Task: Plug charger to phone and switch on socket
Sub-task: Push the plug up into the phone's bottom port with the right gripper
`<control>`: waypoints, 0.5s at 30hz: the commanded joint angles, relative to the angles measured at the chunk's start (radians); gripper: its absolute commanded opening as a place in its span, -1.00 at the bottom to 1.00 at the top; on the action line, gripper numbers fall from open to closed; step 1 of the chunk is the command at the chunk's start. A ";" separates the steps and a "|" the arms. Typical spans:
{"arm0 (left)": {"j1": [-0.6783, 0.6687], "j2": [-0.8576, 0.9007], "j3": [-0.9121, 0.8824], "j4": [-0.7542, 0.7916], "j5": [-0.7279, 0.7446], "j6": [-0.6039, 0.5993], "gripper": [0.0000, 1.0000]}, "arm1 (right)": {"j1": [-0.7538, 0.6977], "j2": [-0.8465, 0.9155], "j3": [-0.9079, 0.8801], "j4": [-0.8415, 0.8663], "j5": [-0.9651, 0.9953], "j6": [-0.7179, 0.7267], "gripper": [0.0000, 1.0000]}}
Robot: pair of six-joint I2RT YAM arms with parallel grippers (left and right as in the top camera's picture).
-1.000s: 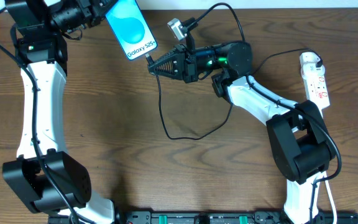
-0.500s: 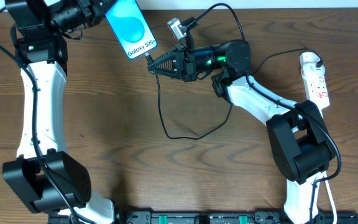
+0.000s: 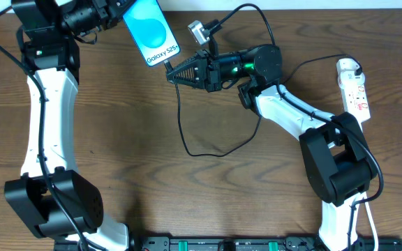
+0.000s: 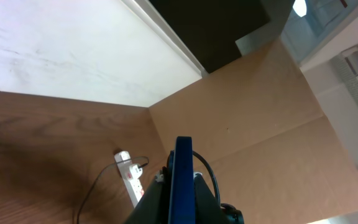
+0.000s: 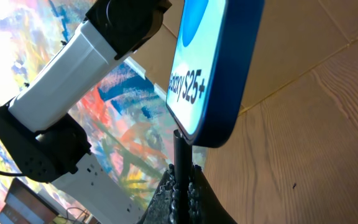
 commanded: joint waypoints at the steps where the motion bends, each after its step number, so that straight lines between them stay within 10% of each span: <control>1: -0.010 -0.013 0.008 0.008 0.016 0.010 -0.86 | -0.004 0.000 0.010 0.003 0.030 -0.019 -0.97; 15: -0.012 -0.013 0.008 -0.077 0.063 0.180 -0.85 | -0.004 0.000 0.010 0.003 0.126 -0.004 -0.98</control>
